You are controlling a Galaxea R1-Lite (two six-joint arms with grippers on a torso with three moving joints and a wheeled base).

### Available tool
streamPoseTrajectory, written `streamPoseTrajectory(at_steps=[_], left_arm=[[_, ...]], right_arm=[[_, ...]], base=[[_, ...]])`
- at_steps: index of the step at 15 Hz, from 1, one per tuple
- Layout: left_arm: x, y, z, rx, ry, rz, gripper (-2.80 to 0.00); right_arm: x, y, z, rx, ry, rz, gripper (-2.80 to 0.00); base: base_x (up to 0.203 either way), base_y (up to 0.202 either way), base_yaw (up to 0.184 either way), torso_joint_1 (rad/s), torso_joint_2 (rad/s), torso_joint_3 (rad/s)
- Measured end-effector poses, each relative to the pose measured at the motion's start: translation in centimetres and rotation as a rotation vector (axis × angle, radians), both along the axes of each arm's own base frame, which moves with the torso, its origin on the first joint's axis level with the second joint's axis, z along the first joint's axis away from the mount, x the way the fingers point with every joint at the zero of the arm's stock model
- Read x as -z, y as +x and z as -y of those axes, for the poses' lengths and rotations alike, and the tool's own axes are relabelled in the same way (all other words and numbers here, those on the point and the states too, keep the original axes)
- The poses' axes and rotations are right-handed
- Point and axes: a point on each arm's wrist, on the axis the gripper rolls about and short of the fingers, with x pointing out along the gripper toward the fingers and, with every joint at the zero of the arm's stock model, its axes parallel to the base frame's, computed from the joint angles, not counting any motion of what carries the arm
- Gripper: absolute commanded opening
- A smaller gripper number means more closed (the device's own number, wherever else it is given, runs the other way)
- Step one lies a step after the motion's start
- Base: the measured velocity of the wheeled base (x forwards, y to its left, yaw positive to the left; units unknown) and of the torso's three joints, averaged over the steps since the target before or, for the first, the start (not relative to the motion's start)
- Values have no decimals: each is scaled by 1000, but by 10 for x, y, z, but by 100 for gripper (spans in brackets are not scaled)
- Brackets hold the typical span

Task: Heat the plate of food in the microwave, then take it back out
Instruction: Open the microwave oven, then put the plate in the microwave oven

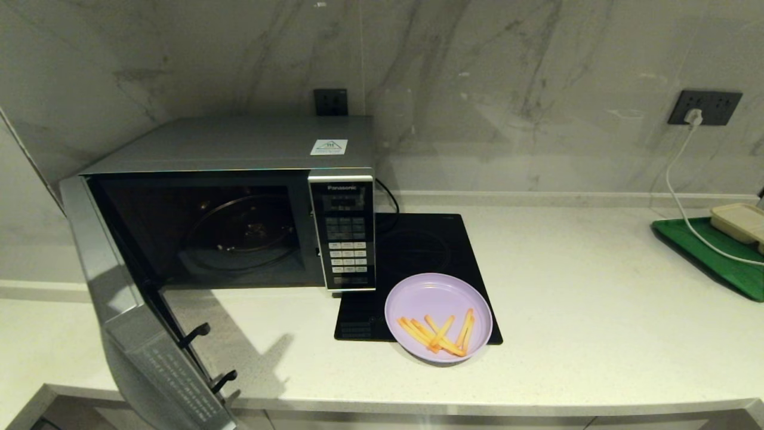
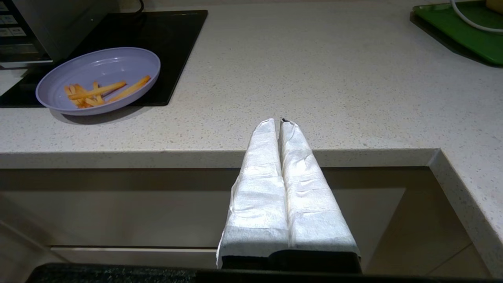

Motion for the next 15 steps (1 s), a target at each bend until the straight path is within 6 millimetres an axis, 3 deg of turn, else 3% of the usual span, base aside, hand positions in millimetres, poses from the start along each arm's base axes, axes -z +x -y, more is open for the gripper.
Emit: streamPoseTrajectory(at_steps=[3, 6, 10, 13, 15], left_arm=[[1, 22, -8, -333, 172, 93, -280], [18, 65, 11, -394, 203, 78, -280], [49, 117, 80, -309, 215, -1, -280], [74, 121, 141, -188, 207, -81, -280], [99, 116, 167, -134, 195, -199, -280]], right_arm=[[0, 0, 0, 1, 0, 0, -280], [0, 0, 0, 1, 0, 0, -280], [0, 0, 0, 1, 0, 0, -280], [0, 0, 0, 1, 0, 0, -280], [0, 0, 0, 1, 0, 0, -280]], base=[[0, 0, 0, 0, 0, 0], [0, 0, 0, 0, 0, 0], [0, 0, 0, 0, 0, 0], [0, 0, 0, 0, 0, 0], [0, 0, 0, 0, 0, 0]])
